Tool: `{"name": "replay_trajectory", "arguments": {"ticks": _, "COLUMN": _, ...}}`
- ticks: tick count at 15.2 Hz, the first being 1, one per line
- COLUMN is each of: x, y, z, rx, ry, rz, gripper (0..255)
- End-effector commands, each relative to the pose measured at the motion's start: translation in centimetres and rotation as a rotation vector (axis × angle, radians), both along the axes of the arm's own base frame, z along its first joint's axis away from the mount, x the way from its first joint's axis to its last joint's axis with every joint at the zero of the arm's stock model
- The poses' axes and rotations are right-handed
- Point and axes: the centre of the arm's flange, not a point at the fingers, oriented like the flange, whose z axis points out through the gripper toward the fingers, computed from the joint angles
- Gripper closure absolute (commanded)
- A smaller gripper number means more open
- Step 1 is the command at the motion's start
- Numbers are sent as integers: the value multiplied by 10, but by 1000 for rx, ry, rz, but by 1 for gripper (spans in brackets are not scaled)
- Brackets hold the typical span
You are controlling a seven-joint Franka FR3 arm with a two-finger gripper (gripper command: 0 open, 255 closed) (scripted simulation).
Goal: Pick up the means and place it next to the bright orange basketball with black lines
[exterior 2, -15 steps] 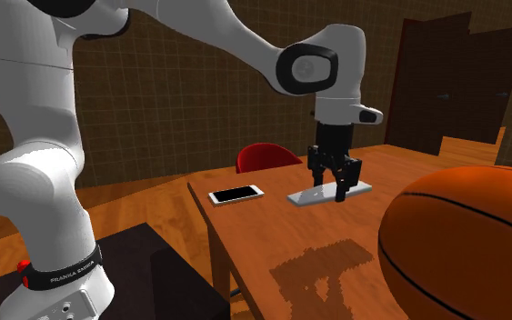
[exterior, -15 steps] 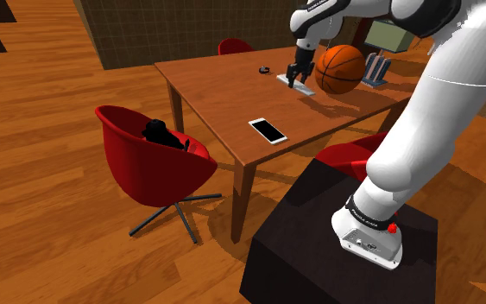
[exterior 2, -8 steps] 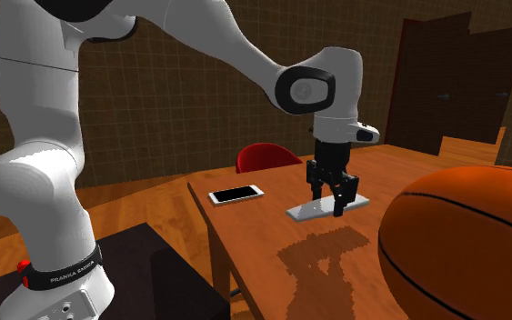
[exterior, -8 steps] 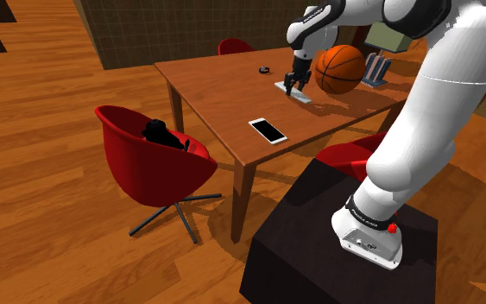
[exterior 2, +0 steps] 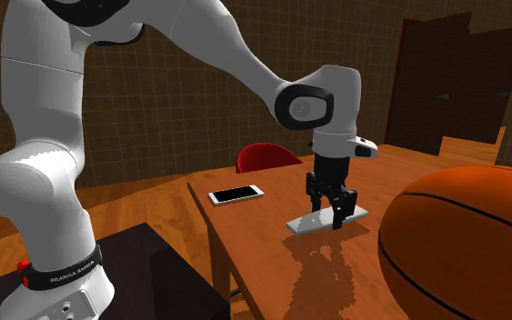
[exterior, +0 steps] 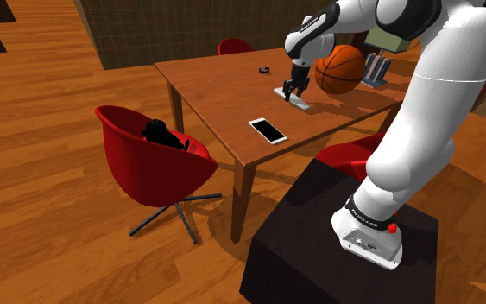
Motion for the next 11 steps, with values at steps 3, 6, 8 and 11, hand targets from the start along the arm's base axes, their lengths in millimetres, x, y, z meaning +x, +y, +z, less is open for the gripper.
{"name": "replay_trajectory", "arguments": {"ticks": 3, "x": 0, "y": 0, "z": -1, "rx": 0, "ry": -1, "rz": 0, "gripper": 255}}
{"name": "replay_trajectory", "arguments": {"ticks": 6, "x": 0, "y": 0, "z": -1, "rx": 0, "ry": -1, "rz": 0, "gripper": 0}}
{"name": "replay_trajectory", "arguments": {"ticks": 8, "x": 0, "y": 0, "z": -1, "rx": 0, "ry": -1, "rz": 0, "gripper": 0}}
{"name": "replay_trajectory", "arguments": {"ticks": 11, "x": 0, "y": 0, "z": -1, "rx": 0, "ry": -1, "rz": 0, "gripper": 0}}
